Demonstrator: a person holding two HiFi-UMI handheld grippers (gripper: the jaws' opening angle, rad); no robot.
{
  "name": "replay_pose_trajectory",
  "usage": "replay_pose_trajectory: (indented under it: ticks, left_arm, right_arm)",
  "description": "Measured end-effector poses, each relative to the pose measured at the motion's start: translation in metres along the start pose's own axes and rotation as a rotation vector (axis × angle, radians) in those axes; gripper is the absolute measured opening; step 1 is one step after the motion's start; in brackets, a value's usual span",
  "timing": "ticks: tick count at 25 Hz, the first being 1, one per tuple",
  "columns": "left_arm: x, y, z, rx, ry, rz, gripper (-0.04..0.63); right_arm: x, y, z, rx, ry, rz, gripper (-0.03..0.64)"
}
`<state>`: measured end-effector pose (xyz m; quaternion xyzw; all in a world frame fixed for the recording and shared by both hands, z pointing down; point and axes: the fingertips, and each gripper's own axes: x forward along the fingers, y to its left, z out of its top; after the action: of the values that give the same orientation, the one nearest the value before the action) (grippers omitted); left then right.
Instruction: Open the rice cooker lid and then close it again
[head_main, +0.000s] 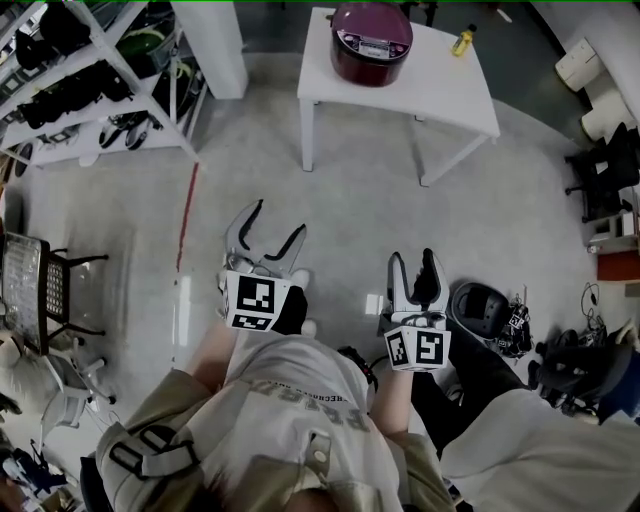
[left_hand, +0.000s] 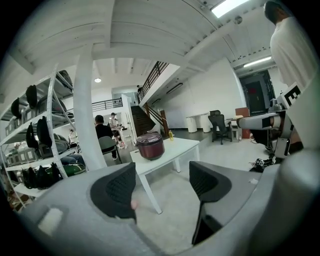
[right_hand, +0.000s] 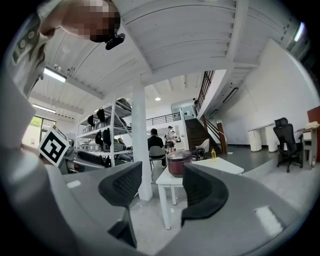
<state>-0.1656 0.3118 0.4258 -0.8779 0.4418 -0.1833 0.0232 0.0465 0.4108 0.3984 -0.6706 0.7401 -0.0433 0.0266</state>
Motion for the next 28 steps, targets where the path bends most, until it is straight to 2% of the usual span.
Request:
replay_pose_trajectory:
  ticks: [6, 17, 28]
  left_arm:
    - [0.053, 0.022, 0.006, 0.007, 0.001, -0.03, 0.347]
    - [0.136, 0.072, 0.032, 0.038, -0.04, -0.079, 0.347]
    - [0.173, 0.084, 0.035, 0.064, -0.021, -0.134, 0.347]
  right_arm:
    - [0.052, -0.011, 0.002, 0.029, 0.007, -0.012, 0.234]
    - [0.139, -0.027, 0.013, 0.006, -0.016, -0.052, 0.258]
    - [0.193, -0.032, 0.003, 0.026, 0.021, -0.045, 0.302]
